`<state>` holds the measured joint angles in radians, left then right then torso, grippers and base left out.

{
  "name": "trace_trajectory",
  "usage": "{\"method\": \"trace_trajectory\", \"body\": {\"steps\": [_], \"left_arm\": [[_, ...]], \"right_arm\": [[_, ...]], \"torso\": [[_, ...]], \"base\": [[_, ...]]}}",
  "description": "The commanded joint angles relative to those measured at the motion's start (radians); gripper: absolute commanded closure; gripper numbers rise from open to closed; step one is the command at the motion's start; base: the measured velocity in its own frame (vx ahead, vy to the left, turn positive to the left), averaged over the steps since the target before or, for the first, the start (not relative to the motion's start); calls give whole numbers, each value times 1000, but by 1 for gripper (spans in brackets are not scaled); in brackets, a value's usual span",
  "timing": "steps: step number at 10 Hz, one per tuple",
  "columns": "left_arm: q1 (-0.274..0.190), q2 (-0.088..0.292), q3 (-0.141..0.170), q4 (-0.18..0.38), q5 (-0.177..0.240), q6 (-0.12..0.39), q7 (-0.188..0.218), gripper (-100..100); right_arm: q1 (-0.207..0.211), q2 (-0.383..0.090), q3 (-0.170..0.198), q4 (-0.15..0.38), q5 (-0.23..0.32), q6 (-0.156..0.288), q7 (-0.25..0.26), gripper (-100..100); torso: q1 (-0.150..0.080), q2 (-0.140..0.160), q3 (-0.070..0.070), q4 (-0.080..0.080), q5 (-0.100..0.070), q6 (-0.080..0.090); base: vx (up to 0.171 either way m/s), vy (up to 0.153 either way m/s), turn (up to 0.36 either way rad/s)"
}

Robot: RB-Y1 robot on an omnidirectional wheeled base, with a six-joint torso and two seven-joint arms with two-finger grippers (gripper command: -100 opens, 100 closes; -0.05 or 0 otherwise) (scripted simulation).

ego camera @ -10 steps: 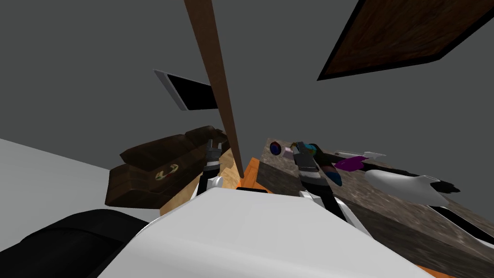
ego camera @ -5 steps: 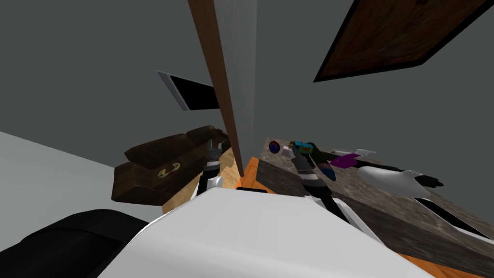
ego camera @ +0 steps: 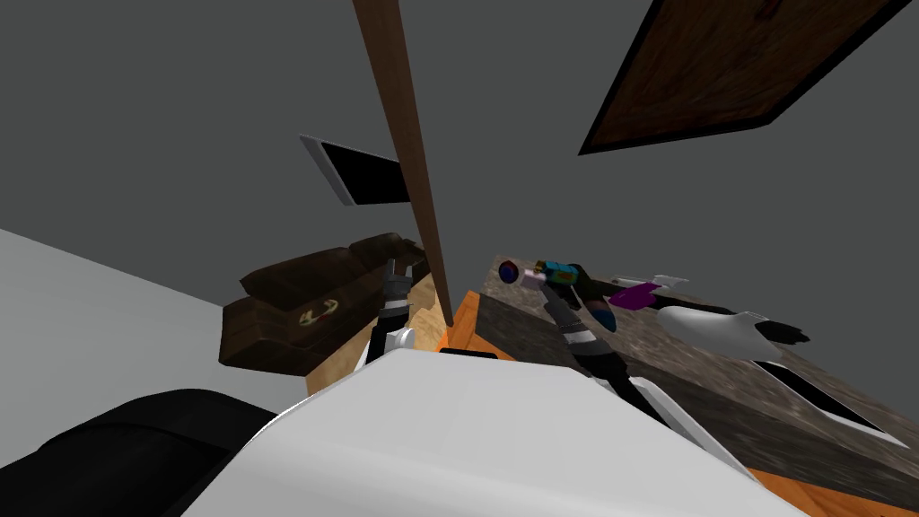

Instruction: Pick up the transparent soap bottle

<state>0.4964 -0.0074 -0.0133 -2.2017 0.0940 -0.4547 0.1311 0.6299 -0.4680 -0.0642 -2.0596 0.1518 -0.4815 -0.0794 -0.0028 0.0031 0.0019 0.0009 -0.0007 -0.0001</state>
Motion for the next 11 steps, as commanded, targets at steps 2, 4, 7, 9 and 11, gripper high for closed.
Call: {"method": "trace_trajectory", "body": {"steps": [2, 4, 7, 9, 11], "left_arm": [[0, 0, 0, 0, 0, 0, 0, 0], [0, 0, 0, 0, 0, 0, 0, 0], [0, 0, 0, 0, 0, 0, 0, 0], [0, 0, 0, 0, 0, 0, 0, 0], [0, 0, 0, 0, 0, 0, 0, 0]], "right_arm": [[19, -73, 0, 49, 16, -12, -28, -100], [37, -132, 0, 88, 30, -19, -50, -100], [56, -196, 1, 128, 43, -26, -72, -100], [76, -261, 2, 168, 56, -34, -92, -100], [97, -317, 4, 208, 69, -42, -111, -100]], "torso": [[0, 0, 0, 0, 0, 0], [-1, 0, 0, 0, 0, 0], [-1, 0, 0, 0, 0, 0], [0, -1, -1, 0, 0, 0], [-2, 0, 0, 0, 0, 0]], "base": [[-47, -39, 30], [-47, -42, 33], [-36, -39, 28], [-31, -39, 49], [-65, -59, 61]]}}
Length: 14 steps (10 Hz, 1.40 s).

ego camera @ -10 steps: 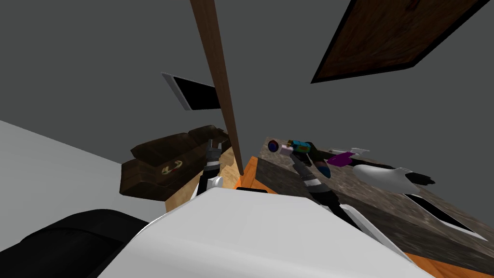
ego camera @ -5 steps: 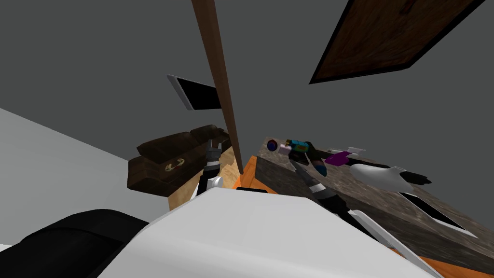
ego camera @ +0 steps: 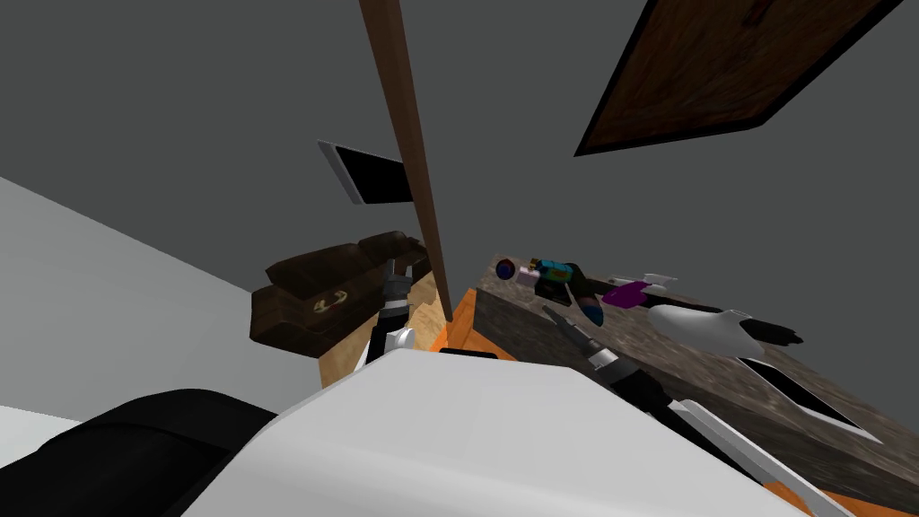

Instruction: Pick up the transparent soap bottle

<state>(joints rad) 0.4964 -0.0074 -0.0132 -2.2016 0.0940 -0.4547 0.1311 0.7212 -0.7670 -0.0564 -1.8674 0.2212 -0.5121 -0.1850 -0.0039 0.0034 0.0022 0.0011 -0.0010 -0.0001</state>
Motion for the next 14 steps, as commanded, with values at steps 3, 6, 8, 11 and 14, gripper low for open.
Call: {"method": "trace_trajectory", "body": {"steps": [3, 6, 8, 11, 14], "left_arm": [[0, 0, 0, 0, 0, 0, 0, 0], [0, 0, 0, 0, 0, 0, 0, 0], [0, 0, 0, 0, 0, 0, 0, 0], [0, 0, 0, 0, 0, 0, 0, 0], [0, 0, 0, 0, 0, 0, 0, 0]], "right_arm": [[26, -96, -2, 55, 12, -20, -22, -100], [70, -191, 4, 133, 35, -36, -51, -100], [70, -236, 4, 133, 35, -36, -51, -100], [113, -337, 10, 208, 55, -52, -72, -100], [134, -417, 14, 244, 63, -60, -80, -100]], "torso": [[0, -2, -1, -1, 0, 0], [0, -1, -1, 0, 0, 0], [-1, -2, -1, 0, 0, 0], [0, -2, -1, 0, 0, 0], [1, -3, -2, -1, 0, 0]], "base": [[-25, -42, 49], [-43, -66, 88], [-31, -51, 22], [-41, -58, 113], [-27, -53, 56]]}}
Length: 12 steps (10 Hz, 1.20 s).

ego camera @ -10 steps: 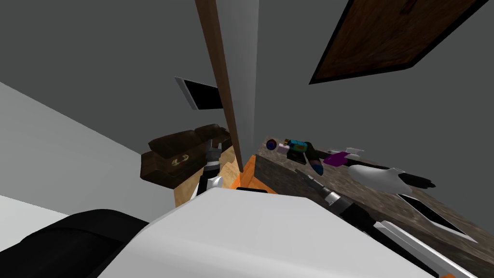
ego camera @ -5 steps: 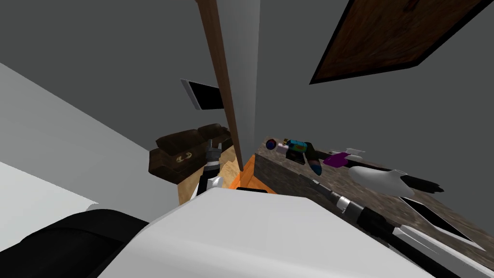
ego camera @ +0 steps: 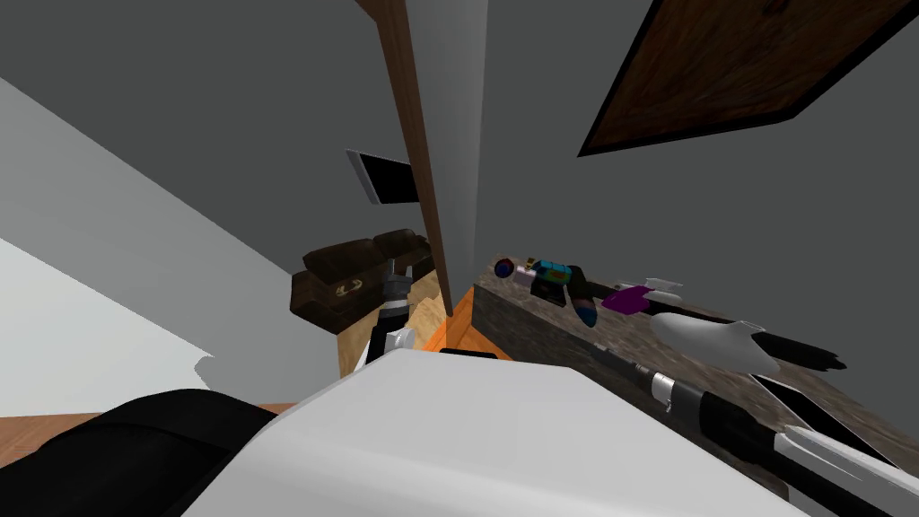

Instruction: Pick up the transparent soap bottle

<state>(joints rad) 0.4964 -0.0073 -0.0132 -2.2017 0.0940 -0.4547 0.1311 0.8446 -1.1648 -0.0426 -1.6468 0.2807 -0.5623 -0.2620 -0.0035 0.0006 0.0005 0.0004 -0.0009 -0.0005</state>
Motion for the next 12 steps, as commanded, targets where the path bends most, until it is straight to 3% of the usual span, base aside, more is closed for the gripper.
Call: {"method": "trace_trajectory", "body": {"steps": [1, 2, 4, 7, 9, 12], "left_arm": [[0, 0, 0, 0, 0, 0, 0, 0], [0, 0, 0, 0, 0, 0, 0, 0], [0, 0, 0, 0, 0, 0, 0, 0], [0, 0, 0, 0, 0, 0, 0, 0], [0, 0, 0, 0, 0, 0, 0, 0], [0, 0, 0, 0, 0, 0, 0, 0]], "right_arm": [[11, -50, 0, 23, 4, -10, -3, -100], [32, -81, 4, 57, 11, -18, -8, -100], [32, -122, 4, 57, 11, -18, -8, -100], [72, -219, 11, 118, 24, -34, -14, -100], [72, -262, 11, 118, 24, -34, -14, -100], [109, -357, 17, 170, 33, -49, -12, -100]], "torso": [[0, 0, 0, 0, 0, 0], [0, 0, 0, 0, 0, 0], [-1, 0, 0, 0, 0, 0], [-1, 0, 0, 0, 0, 0], [-1, -1, 0, 0, 0, 0], [1, -2, -1, 0, 0, 1]], "base": [[-31, -55, 86], [-23, -66, 136], [-22, -47, 44], [-33, -63, 134], [-17, -48, 39], [-19, -51, 141]]}}
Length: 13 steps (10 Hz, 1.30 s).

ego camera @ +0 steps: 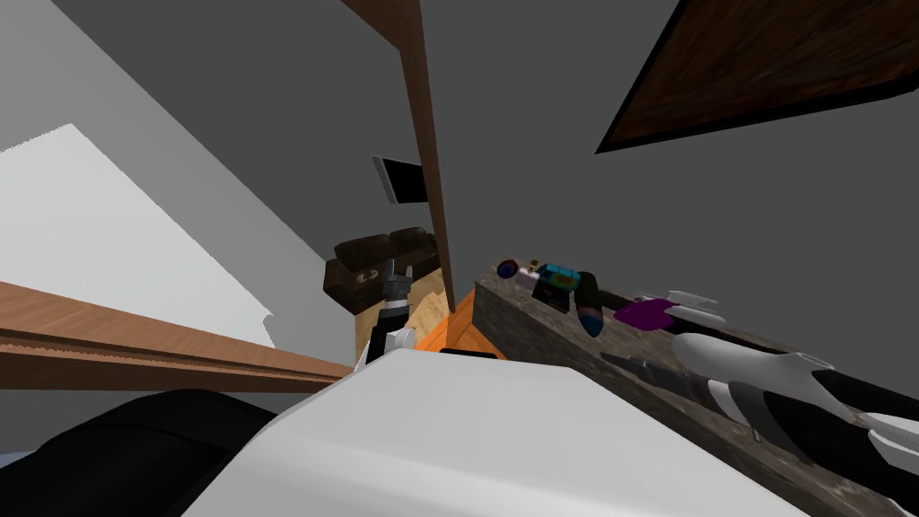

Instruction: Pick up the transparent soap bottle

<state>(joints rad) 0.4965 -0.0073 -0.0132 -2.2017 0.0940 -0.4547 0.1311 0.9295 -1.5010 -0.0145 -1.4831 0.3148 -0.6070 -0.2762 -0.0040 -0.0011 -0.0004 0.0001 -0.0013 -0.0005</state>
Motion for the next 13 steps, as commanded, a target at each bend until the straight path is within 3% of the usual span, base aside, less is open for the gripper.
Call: {"method": "trace_trajectory", "body": {"steps": [1, 2, 7, 13], "left_arm": [[0, 0, 0, 0, 0, 0, 0, 0], [0, 0, 0, 0, 0, 0, 0, 0], [0, 0, 0, 0, 0, 0, 0, 0], [0, 0, 0, 0, 0, 0, 0, 0]], "right_arm": [[25, -50, -11, 7, -1, -4, 2, -100], [25, -62, -11, 7, -1, -4, 2, -100], [73, -215, -4, 64, 6, -28, 16, -100], [109, -395, -4, 96, 6, -50, 38, -100]], "torso": [[0, 0, 0, 0, 0, 0], [0, 0, 0, 0, 0, 1], [1, -1, 0, 0, 0, 1], [2, -3, -2, -1, 0, 1]], "base": [[-20, -68, 96], [-11, -38, -2], [-11, -53, 147], [8, -42, 137]]}}
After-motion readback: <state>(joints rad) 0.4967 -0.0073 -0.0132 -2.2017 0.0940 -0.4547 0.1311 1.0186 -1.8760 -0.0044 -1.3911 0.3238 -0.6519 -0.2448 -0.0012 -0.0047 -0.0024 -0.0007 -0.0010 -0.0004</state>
